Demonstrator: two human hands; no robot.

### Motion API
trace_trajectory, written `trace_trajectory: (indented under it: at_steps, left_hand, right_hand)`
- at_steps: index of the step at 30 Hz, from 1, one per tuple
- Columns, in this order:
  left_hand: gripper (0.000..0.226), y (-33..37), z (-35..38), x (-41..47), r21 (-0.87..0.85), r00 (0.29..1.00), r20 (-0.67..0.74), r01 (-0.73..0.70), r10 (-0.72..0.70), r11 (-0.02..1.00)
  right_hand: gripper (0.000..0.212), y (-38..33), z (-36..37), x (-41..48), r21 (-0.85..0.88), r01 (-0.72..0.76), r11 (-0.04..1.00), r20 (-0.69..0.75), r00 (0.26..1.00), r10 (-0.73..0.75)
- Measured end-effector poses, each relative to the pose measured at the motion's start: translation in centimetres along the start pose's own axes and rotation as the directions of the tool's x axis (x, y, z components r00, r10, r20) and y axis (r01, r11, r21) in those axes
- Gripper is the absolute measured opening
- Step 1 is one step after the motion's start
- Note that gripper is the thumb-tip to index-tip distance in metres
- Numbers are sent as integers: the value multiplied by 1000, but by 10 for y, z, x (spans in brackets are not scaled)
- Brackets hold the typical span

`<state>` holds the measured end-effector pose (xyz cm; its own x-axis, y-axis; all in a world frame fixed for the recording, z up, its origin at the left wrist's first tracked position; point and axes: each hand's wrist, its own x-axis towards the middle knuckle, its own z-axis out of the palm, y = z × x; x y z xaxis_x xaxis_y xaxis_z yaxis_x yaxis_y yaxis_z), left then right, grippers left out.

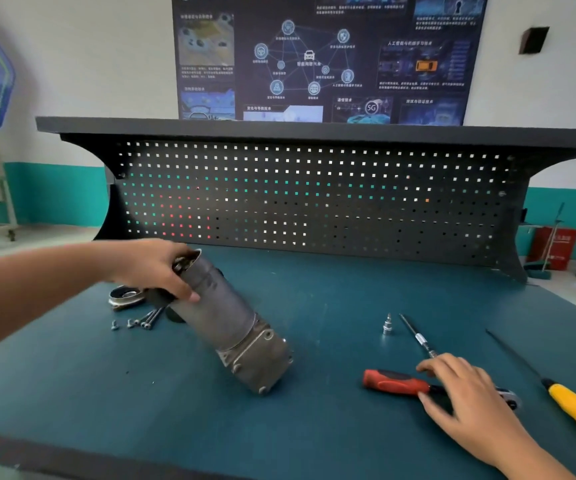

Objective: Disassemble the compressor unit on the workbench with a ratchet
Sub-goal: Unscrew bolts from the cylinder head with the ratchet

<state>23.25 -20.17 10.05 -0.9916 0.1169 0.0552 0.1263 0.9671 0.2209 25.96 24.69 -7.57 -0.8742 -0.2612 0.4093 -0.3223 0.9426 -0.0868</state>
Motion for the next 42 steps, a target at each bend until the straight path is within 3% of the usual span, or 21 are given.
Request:
trace_trajectory:
  at_steps: [3, 13, 15, 20, 22, 24, 25, 26, 28, 30, 33, 38, 42]
  left_hand:
    - [51, 25, -20, 12, 48, 990, 144, 1, -8, 999]
    - [77, 106, -32, 53, 307, 950, 306, -37, -62, 951]
    - [79, 103, -31, 53, 254, 958, 286, -41, -35, 966]
    - [82, 76, -25, 44, -164, 984, 139, -88, 111, 983]
    - [87, 65, -13, 37, -458, 986, 48, -119, 158, 881]
    - [96, 52, 6, 27, -778, 979, -97, -186, 179, 600]
    - [103, 45, 17, 22, -840, 964, -209, -263, 164, 474]
    - [112, 41, 33, 18, -844, 938, -321, -345, 128, 412]
    - [120, 39, 73, 16, -805, 897, -441, -408, 27, 430]
    - [97, 50, 111, 21, -812, 891, -446, -362, -86, 459]
    - [68, 65, 133, 32, -877, 869, -442, -367, -222, 311]
    - [67, 63, 121, 37, -827, 838, -498, -382, -222, 413]
    - [66, 71, 102, 50, -639, 836, -545, -367, -61, 676]
  right_hand:
    - [30, 0, -1, 1, 9, 6, 1000, 8, 1000, -6]
    - [24, 1, 0, -1, 57, 13, 998, -27, 1000, -12]
    - [23, 2, 0, 0, 52, 13, 999, -7, 1000, -12]
    - [22, 1, 2, 0, 74, 12, 997, 1, 1000, -12]
    - [21, 1, 1, 0, 73, 7, 997, -8, 1000, -7]
    - [21, 0, 0, 0, 92, -2, 996, -17, 1000, 3]
    - [20, 0, -1, 1, 99, -6, 995, -13, 1000, 8]
    - [20, 0, -1, 1, 105, -7, 994, -9, 1000, 8]
    - [18, 1, 0, 2, 104, 0, 995, -4, 1000, 0]
    - [16, 1, -1, 3, 104, -11, 994, 9, 1000, 10]
    - [19, 4, -2, 3, 172, -39, 984, -41, 998, 46]
    - [12, 5, 2, 5, 69, 1, 998, 0, 1000, -1]
    - [23, 8, 5, 6, 29, 7, 1000, 39, 999, -8]
